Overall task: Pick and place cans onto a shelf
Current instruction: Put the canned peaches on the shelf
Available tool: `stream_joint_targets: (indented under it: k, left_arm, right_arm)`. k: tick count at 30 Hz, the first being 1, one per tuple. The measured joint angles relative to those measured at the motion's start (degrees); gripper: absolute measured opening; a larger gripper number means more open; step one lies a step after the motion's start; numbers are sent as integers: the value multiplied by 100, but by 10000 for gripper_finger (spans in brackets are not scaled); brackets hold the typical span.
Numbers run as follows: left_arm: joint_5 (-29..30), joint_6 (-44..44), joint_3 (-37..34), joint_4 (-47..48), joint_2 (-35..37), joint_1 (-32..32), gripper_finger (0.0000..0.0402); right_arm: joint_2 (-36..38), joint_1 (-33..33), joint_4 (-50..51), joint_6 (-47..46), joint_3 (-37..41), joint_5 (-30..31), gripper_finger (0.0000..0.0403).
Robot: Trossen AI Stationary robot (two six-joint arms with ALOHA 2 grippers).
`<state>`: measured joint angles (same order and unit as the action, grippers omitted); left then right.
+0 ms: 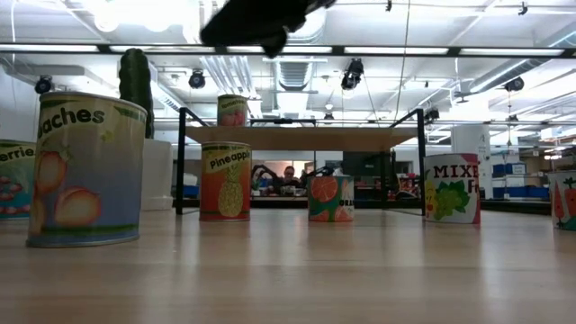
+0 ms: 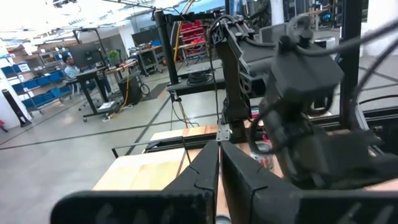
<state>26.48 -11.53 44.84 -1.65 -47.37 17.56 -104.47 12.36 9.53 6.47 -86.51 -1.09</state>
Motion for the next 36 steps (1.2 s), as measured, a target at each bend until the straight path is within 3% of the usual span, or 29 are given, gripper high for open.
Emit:
stream_joint_targets:
  k: [16, 24, 30, 36]
  left_arm:
    - [-4, 2, 0, -2, -13, -2, 0]
    - [-4, 2, 1, -1, -13, -2, 0]
    - [-4, 2, 2, -2, -13, -2, 0]
    - [-4, 2, 2, -2, -11, -1, 0]
  right_arm:
    - [-1093, 0, -232, 167, -879, -255, 9]
    - [-1193, 0, -417, 162, -952, -253, 18]
    - [-1193, 2, -427, 88, -950, -239, 89]
    - [-1217, 34, -426, -158, -944, -232, 216]
